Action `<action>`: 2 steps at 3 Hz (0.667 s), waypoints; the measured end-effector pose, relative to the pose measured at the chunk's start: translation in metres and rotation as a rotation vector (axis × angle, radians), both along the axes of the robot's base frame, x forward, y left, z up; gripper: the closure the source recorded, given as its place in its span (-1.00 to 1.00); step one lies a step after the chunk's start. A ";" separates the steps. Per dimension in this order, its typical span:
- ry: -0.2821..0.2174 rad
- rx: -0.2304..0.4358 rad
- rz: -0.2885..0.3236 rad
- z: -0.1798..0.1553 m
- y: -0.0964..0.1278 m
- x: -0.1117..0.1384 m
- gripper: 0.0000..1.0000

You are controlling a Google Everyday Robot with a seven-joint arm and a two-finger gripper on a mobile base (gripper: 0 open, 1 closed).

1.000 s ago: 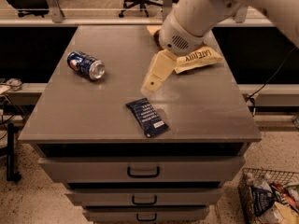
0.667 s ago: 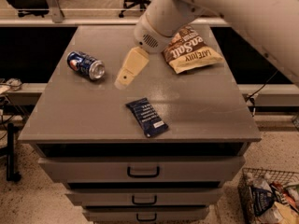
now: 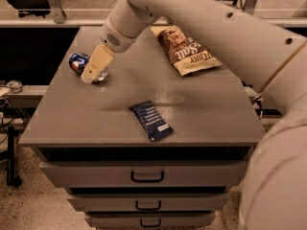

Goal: Pick pepsi can

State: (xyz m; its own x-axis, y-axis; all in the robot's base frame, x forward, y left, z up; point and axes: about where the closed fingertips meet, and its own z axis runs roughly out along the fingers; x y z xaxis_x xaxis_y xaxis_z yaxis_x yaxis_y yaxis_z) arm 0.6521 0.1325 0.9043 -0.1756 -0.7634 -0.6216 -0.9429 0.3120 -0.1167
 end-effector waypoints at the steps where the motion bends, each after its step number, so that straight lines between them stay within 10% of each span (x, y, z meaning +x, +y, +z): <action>1: 0.008 0.013 -0.018 -0.009 0.035 0.021 -1.00; 2: 0.017 0.009 -0.040 -0.023 0.060 0.036 -1.00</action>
Offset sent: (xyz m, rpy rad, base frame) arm 0.0567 0.0874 -0.0353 0.0064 0.0235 -0.0737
